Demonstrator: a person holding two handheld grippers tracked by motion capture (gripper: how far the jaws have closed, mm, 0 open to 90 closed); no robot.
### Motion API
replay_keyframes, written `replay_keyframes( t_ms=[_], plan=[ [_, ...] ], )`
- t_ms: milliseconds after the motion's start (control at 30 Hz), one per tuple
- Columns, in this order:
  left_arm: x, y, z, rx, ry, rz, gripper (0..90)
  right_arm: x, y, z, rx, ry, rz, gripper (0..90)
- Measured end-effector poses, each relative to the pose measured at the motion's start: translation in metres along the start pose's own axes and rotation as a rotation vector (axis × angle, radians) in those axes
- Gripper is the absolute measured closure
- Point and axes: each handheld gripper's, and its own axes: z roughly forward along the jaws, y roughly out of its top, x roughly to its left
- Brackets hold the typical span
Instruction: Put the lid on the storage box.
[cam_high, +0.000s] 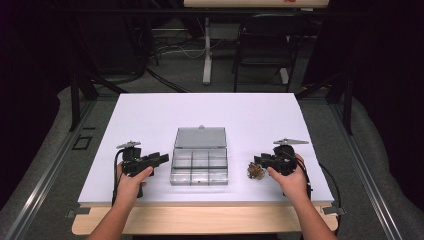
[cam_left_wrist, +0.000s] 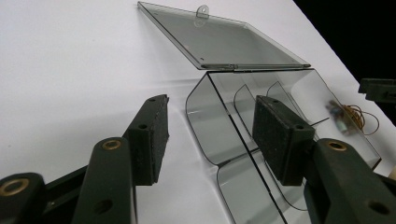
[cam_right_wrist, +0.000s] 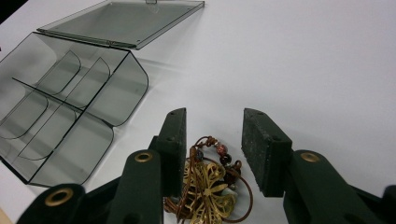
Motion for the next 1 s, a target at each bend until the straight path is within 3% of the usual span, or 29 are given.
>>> replay_keyframes(
  t_ms=[133, 400, 700, 1000],
  plan=[
    [0.001, -0.001, 0.001, -0.001, 0.003, -0.001, 46.0, 0.002, -0.003, 0.001, 0.004, 0.006, -0.014, 53.0],
    [0.001, -0.002, 0.003, 0.009, -0.002, -0.001, 46.0, 0.007, -0.01, 0.007, 0.032, -0.007, -0.057, 50.5],
    [0.002, -0.003, 0.003, 0.008, -0.006, -0.006, 46.0, 0.003, -0.016, 0.013, 0.063, -0.026, -0.042, 51.1],
    [0.001, -0.003, 0.004, 0.009, -0.012, -0.009, 46.0, -0.002, -0.019, 0.013, 0.096, -0.014, -0.017, 56.5]
  ],
)
